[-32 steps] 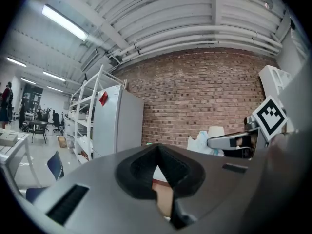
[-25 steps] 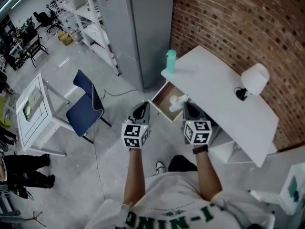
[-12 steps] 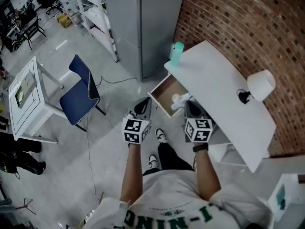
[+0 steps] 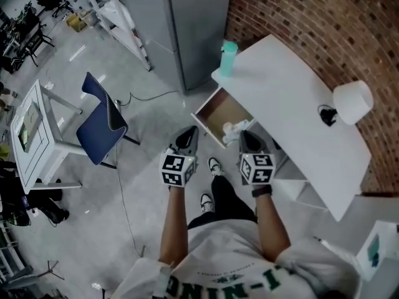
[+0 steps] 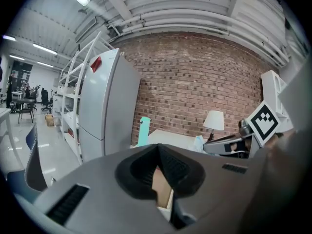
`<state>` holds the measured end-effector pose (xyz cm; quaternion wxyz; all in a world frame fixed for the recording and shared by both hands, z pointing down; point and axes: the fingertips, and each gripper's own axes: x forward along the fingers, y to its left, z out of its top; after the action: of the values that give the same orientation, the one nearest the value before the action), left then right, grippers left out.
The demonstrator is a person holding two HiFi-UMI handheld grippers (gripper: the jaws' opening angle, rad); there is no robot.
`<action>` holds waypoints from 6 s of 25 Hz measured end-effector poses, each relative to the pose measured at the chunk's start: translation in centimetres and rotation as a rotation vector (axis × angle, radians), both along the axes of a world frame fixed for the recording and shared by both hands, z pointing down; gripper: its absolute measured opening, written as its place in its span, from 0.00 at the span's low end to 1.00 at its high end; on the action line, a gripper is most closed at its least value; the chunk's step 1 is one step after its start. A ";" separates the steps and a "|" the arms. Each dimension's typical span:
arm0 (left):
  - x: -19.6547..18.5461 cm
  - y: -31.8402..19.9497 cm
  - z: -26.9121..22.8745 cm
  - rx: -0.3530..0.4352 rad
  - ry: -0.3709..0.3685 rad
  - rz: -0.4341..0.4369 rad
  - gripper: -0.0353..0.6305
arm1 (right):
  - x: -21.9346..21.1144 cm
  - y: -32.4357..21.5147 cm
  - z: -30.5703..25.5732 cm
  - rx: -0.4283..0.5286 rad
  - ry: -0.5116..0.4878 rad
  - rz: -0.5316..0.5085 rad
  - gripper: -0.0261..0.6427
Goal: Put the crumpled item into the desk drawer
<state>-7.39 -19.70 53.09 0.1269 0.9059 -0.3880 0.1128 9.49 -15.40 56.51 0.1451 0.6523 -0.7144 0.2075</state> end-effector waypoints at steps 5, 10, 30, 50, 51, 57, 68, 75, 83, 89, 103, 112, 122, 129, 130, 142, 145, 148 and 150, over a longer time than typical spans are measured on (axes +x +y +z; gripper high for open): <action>2.1 -1.6 2.7 -0.036 -0.010 0.030 0.05 | 1.3 -1.3 3.5 -0.049 -0.014 0.010 0.05; 3.6 -2.9 5.9 -0.083 -0.030 0.058 0.05 | 2.1 -2.8 7.0 -0.092 -0.001 0.006 0.05; 6.5 -8.7 18.6 -0.265 -0.007 0.039 0.05 | 4.0 -9.2 24.8 -0.358 -0.018 -0.008 0.05; 7.1 -13.9 30.4 -0.216 -0.015 0.086 0.04 | 3.3 -16.2 38.5 -0.487 0.014 0.048 0.05; 7.2 -14.0 30.7 -0.208 -0.014 0.092 0.04 | 3.5 -16.5 39.1 -0.496 0.016 0.054 0.05; 7.4 -13.8 32.3 -0.236 0.002 0.096 0.04 | 5.3 -16.9 42.5 -0.562 0.024 0.136 0.05; 5.7 -14.7 32.5 -0.254 0.026 0.032 0.04 | 4.4 -18.6 46.0 -0.606 -0.024 0.142 0.05; 5.7 -15.0 32.7 -0.245 0.021 0.033 0.05 | 4.0 -19.3 46.5 -0.605 -0.015 0.084 0.20; 5.5 -15.1 30.9 -0.220 0.032 0.026 0.05 | 3.3 -19.2 44.4 -0.561 -0.014 0.053 0.29; 5.3 -15.2 28.0 -0.180 0.030 0.027 0.05 | 2.9 -18.8 40.2 -0.503 -0.035 0.049 0.29; 4.2 -10.9 16.8 -0.103 0.034 0.032 0.04 | 1.1 -14.6 22.7 -0.306 -0.080 0.014 0.26; 1.3 -7.2 9.5 -0.104 -0.012 -0.034 0.04 | -0.1 -11.1 9.4 -0.081 -0.043 -0.015 0.20; -0.2 -1.7 0.9 0.004 -0.047 -0.109 0.04 | 0.7 -5.3 -0.9 0.100 -0.005 -0.020 0.10; -0.2 0.9 -5.8 0.113 -0.025 -0.124 0.04 | -0.2 -2.5 -7.6 0.257 0.090 -0.072 0.08; -0.2 1.1 -6.8 0.130 -0.021 -0.132 0.04 | -0.1 -2.2 -8.6 0.286 0.086 -0.075 0.07; -1.4 2.9 -15.1 0.266 0.000 -0.234 0.04 | -0.6 -0.2 -16.2 0.435 0.037 -0.093 0.04; -1.3 2.9 -15.1 0.259 0.001 -0.240 0.04 | -0.6 -0.2 -15.9 0.423 0.022 -0.091 0.04; -1.3 1.9 -15.0 0.257 -0.009 -0.246 0.04 | -0.5 -1.5 -15.5 0.406 0.014 -0.102 0.04; -1.2 0.9 -14.9 0.264 -0.011 -0.262 0.04 | -0.2 -2.7 -15.4 0.403 0.016 -0.111 0.04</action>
<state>-8.56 -18.81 38.18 0.0185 0.8558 -0.5147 0.0485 9.32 -18.12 41.10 0.0287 0.6294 -0.7751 0.0467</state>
